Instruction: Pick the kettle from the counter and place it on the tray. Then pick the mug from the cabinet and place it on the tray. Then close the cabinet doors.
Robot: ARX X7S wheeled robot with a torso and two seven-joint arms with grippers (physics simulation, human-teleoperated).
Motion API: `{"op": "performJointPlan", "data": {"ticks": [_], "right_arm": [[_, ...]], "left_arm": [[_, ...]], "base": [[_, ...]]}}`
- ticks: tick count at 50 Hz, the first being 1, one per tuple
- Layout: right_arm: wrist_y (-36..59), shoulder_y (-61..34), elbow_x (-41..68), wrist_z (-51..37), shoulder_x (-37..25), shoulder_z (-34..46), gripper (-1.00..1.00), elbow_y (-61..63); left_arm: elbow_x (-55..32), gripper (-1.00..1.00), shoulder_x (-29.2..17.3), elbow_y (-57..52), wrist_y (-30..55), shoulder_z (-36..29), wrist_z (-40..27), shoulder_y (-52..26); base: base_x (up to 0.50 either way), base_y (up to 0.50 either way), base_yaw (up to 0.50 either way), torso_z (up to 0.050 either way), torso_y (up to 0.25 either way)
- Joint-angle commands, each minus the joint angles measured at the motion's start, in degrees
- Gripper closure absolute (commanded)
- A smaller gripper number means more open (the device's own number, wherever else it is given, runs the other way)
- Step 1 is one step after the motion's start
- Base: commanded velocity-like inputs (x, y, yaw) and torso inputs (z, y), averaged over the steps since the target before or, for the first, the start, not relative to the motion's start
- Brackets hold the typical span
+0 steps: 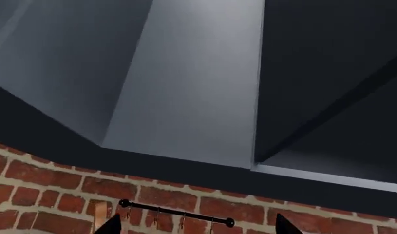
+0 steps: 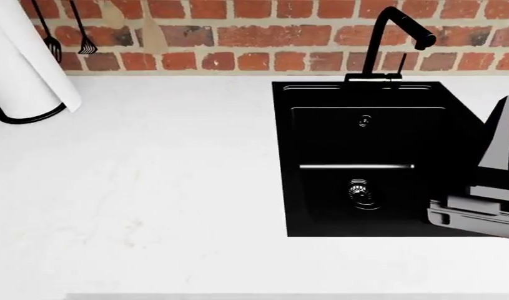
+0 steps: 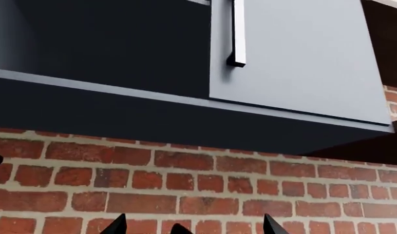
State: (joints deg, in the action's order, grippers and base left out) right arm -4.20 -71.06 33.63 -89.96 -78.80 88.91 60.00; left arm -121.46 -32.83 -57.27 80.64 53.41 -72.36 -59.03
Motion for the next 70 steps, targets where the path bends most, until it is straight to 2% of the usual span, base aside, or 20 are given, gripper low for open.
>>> {"op": "performJointPlan", "data": {"ticks": [1, 4, 6, 8, 10, 15, 20, 25, 29, 37, 42, 53, 59, 64, 70], "right_arm": [[-1.96, 4.08, 0.08, -0.03, -0.85, -3.35, -1.00, 0.00], [-1.79, 6.34, 0.82, -0.03, -1.01, -5.91, -1.00, 0.00], [-0.88, 9.50, 1.21, -0.03, -0.94, -9.49, -1.00, 0.00], [-0.25, 12.41, 2.05, -0.03, -0.51, -12.49, -1.00, 0.00], [-0.08, 14.21, 1.94, -0.02, -0.55, -13.97, -1.00, 0.00], [-0.33, 18.53, 0.84, -0.02, -0.99, -16.94, -1.00, 0.00], [-0.54, 21.44, 0.29, -0.02, -0.84, -18.87, -1.00, 0.00], [-1.24, 22.30, -0.27, -0.01, -1.16, -18.78, -1.00, 0.00], [-2.51, 22.70, -0.92, -0.01, -1.98, -18.24, -1.00, 0.00], [-5.39, 22.75, -2.69, -0.01, -4.14, -16.82, -1.00, 0.00], [-6.42, 20.77, -3.45, -0.01, -4.48, -13.95, -1.00, 0.00], [-8.33, 22.45, -5.43, -0.01, -5.73, -13.83, -1.00, 0.00], [-10.06, 14.51, -6.85, 0.02, -5.36, -3.97, -1.00, 0.00], [-10.90, 11.25, -7.98, -0.01, -5.74, 0.73, -1.00, 0.00], [-10.79, 11.76, -9.33, -0.01, -5.21, 1.75, -1.00, 0.00]], "left_arm": [[5.38, -1.00, -6.46, 2.26, -1.15, -3.31, -4.87, -5.14], [9.22, -1.00, -8.83, 4.15, -0.08, -3.69, -2.95, -10.09], [13.24, -1.00, -8.73, 4.27, 2.76, -4.54, 2.33, -15.08], [18.27, -1.00, -6.18, 4.53, 4.75, -4.64, 8.71, -19.96], [23.80, -1.00, -5.15, 4.73, 6.56, -7.41, 13.34, -24.18], [39.55, -1.00, -4.05, 7.85, 5.95, -19.94, 21.22, -34.29], [53.64, -1.00, -3.41, 13.94, -0.41, -34.56, 28.76, -42.00], [63.10, -1.00, -0.38, 23.66, -7.79, -46.65, 35.51, -49.91], [67.12, -1.00, 3.48, 31.98, -11.81, -51.80, 38.51, -54.64], [69.90, -1.00, 11.08, 47.82, -17.52, -57.14, 45.32, -62.38], [72.52, -1.00, 14.27, 55.14, -20.74, -60.40, 48.29, -65.52], [75.58, -1.00, 19.97, 69.09, -24.64, -65.38, 53.86, -70.14], [79.44, -1.00, 22.81, 76.33, -28.76, -69.30, 57.27, -73.84], [81.66, -1.00, 26.34, 81.02, -29.36, -68.95, 58.36, -75.88], [92.35, -1.00, 32.18, 82.86, -27.03, -64.40, 64.22, -75.94]], "base": [[0.00, 0.00, 0.00, 0.000, 0.000], [0.00, 0.00, 0.00, 0.000, 0.000], [0.00, 0.00, 0.00, 0.000, 0.000], [0.00, 0.00, 0.00, 0.000, 0.000], [0.00, 0.00, 0.00, 0.000, 0.000], [0.00, 0.00, 0.00, 0.000, 0.000], [0.00, 0.00, 0.00, 0.000, 0.000], [0.00, 0.00, 0.00, 0.000, 0.000], [0.00, 0.00, 0.00, 0.000, 0.000], [0.00, 0.00, 0.00, 0.000, 0.000], [0.00, 0.00, 0.00, 0.000, 0.000], [0.00, 0.00, 0.00, 0.001, 0.000], [0.00, 0.00, 0.00, 0.000, 0.000], [0.00, 0.00, 0.00, 0.002, 0.000], [0.00, 0.00, 0.00, 0.000, 0.000]]}}
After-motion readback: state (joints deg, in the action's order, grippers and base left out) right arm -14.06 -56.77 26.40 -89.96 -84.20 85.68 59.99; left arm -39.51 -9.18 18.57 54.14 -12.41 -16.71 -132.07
